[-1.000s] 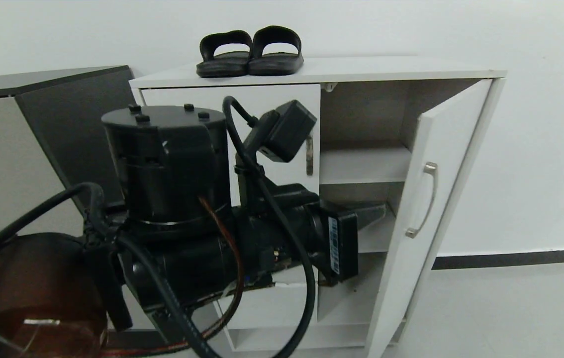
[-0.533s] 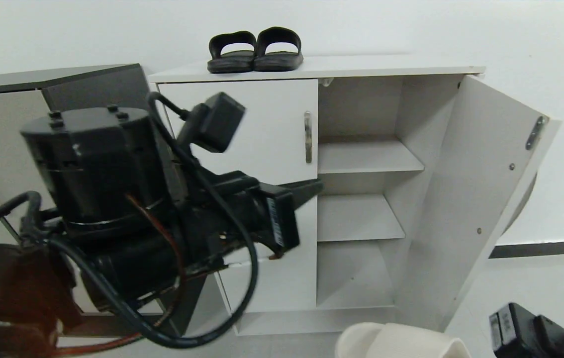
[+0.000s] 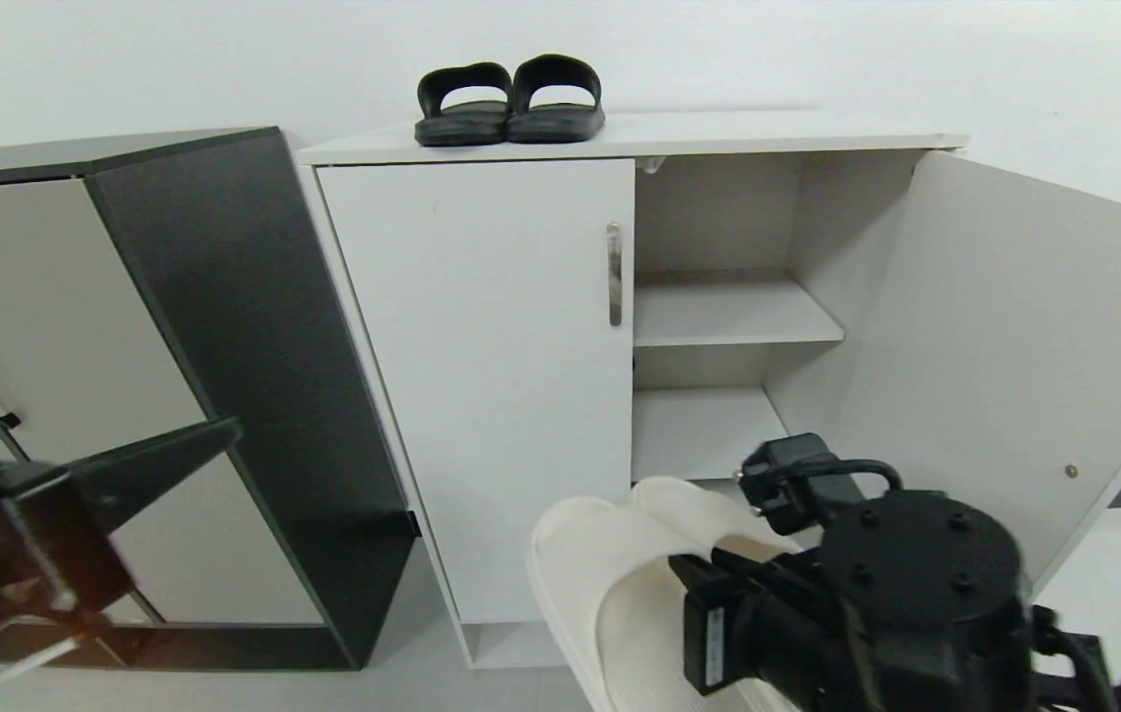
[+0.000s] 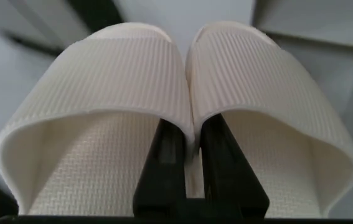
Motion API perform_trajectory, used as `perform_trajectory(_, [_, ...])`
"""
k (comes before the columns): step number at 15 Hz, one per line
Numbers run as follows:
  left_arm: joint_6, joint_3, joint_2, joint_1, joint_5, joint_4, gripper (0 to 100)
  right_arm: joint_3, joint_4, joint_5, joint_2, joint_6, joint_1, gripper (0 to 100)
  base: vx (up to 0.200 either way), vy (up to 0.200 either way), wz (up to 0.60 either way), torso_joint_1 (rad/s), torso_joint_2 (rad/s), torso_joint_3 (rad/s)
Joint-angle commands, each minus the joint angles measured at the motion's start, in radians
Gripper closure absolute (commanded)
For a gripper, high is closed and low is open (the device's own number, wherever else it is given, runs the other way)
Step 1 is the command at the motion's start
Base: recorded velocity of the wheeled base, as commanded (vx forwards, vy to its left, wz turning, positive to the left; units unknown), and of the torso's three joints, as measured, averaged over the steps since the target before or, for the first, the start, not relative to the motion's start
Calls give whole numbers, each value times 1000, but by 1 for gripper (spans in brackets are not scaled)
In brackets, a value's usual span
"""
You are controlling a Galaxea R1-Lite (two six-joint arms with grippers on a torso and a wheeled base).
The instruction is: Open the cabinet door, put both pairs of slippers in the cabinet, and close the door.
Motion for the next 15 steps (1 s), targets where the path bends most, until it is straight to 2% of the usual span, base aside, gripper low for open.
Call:
perform_trajectory(1, [22, 167, -289, 170, 91, 48, 100, -113, -52, -108, 218, -18, -60, 100, 0, 0, 0, 0, 0, 0])
perform_trajectory(3, [154, 262, -397, 318, 237, 54, 100, -118, -53, -108, 218, -22, -86, 100, 0, 0, 0, 0, 0, 0])
perform_trajectory(4, [188, 302, -468, 384, 264, 54, 100, -115, -53, -109, 209, -24, -89, 100, 0, 0, 0, 0, 0, 0])
perform_trajectory(5, [219, 340, -554, 419, 264, 54, 100, -113, -52, -108, 202, -25, -91, 100, 0, 0, 0, 0, 0, 0])
perform_trajectory(6, [240, 395, -640, 428, 243, 54, 100, -118, -52, -106, 202, -25, -93, 100, 0, 0, 0, 0, 0, 0])
perform_trajectory(9, [252, 535, -805, 430, 169, 66, 100, -107, -53, -109, 199, -25, -105, 100, 0, 0, 0, 0, 0, 0])
perform_trajectory(11, [245, 575, -832, 473, 211, 94, 100, -107, -53, -111, 199, -34, -119, 100, 0, 0, 0, 0, 0, 0])
perform_trajectory(12, [252, 589, -861, 580, 240, 117, 100, -104, -53, -112, 199, -36, -120, 100, 0, 0, 0, 0, 0, 0])
perform_trajectory(14, [262, 589, -864, 575, 234, 124, 100, -102, -53, -112, 199, -36, -120, 100, 0, 0, 0, 0, 0, 0])
perform_trajectory(15, [317, 589, -917, 542, 48, 172, 100, -95, -55, -112, 198, -36, -122, 100, 0, 0, 0, 0, 0, 0])
